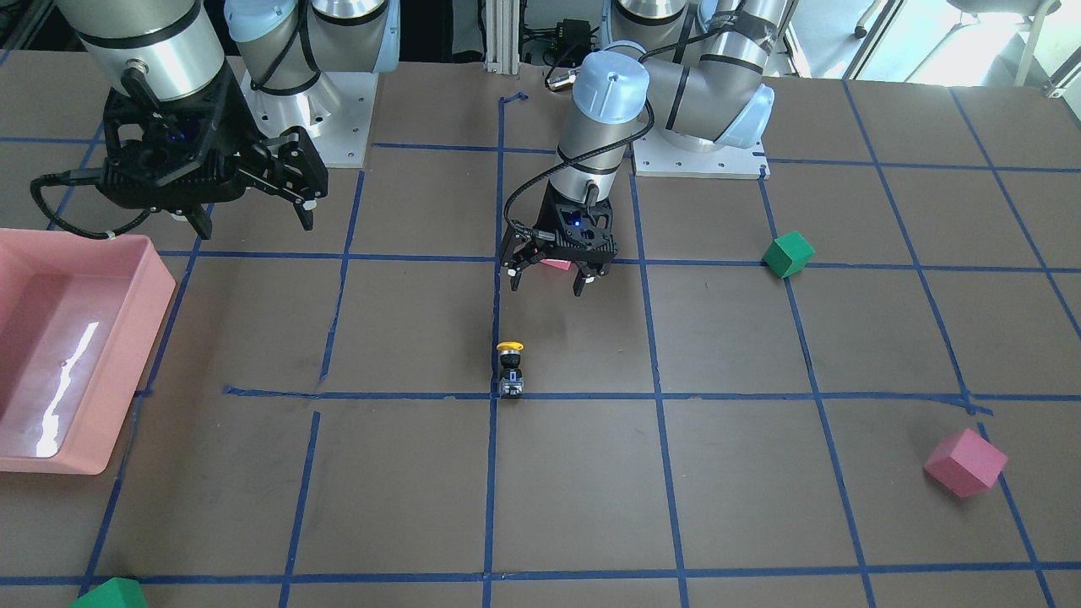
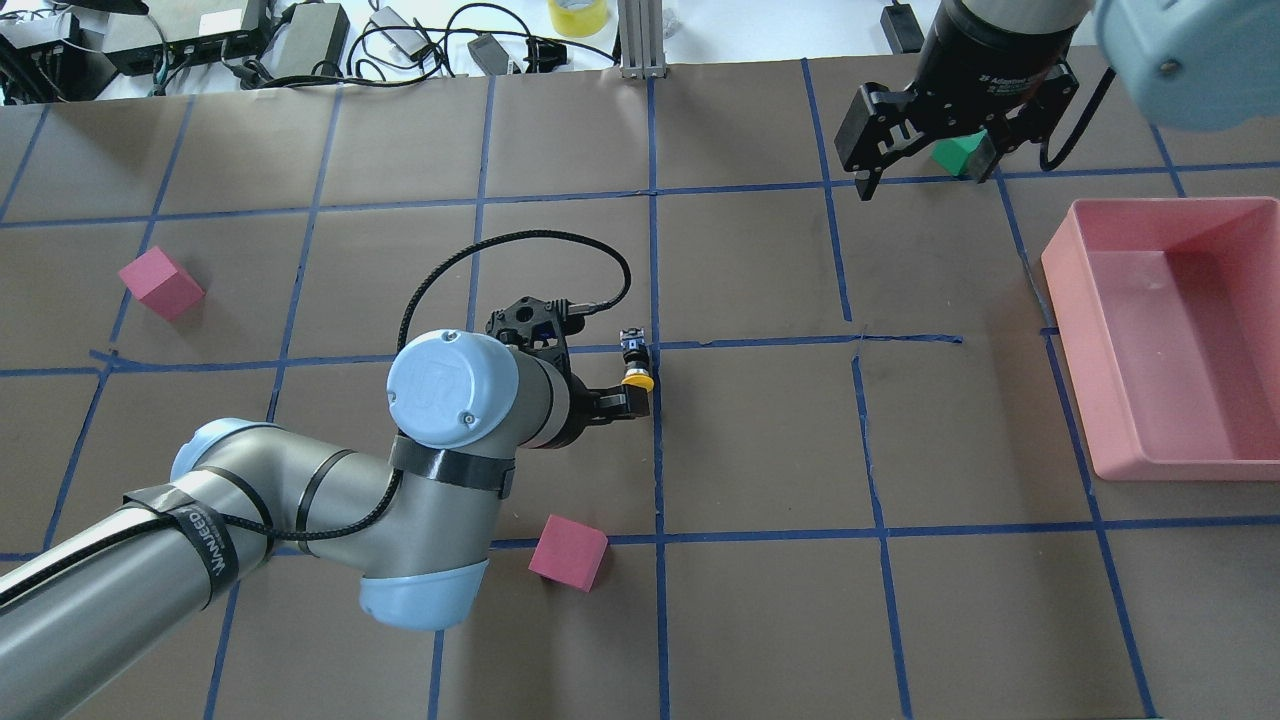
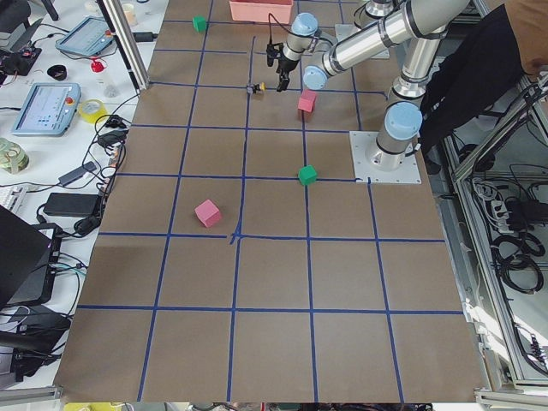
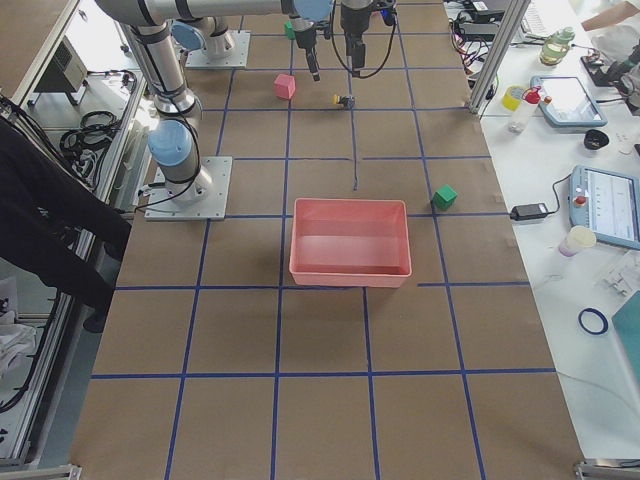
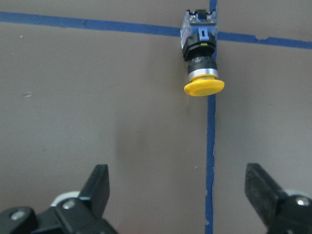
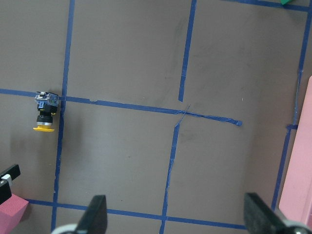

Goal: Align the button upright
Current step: 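Raise the right gripper away while the left gripper reaches down to the button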

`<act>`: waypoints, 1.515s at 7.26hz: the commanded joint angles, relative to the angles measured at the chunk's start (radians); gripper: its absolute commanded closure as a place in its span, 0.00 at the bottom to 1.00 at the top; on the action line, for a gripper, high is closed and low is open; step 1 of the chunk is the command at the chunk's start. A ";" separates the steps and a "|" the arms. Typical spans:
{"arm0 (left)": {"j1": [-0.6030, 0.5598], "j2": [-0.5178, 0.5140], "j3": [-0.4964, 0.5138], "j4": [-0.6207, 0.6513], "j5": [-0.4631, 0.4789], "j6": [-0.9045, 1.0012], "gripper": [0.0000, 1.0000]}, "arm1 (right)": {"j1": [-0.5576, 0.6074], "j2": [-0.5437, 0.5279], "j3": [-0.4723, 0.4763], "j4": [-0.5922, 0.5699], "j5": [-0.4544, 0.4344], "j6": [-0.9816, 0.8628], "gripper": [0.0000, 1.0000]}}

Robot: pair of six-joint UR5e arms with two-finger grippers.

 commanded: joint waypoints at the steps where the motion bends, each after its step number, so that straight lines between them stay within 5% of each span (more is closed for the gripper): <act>1: -0.034 -0.078 0.078 0.026 0.034 -0.088 0.00 | -0.002 -0.001 0.002 -0.001 -0.001 -0.005 0.00; 9: -0.073 -0.310 0.233 0.032 0.127 -0.098 0.00 | -0.008 -0.001 0.022 -0.003 0.001 -0.009 0.00; 10: -0.079 -0.307 0.233 0.034 0.121 -0.095 0.08 | -0.008 -0.001 0.022 -0.003 0.001 -0.009 0.00; 11: -0.085 -0.308 0.233 0.026 0.111 -0.081 0.35 | -0.008 -0.001 0.022 -0.003 0.001 -0.009 0.00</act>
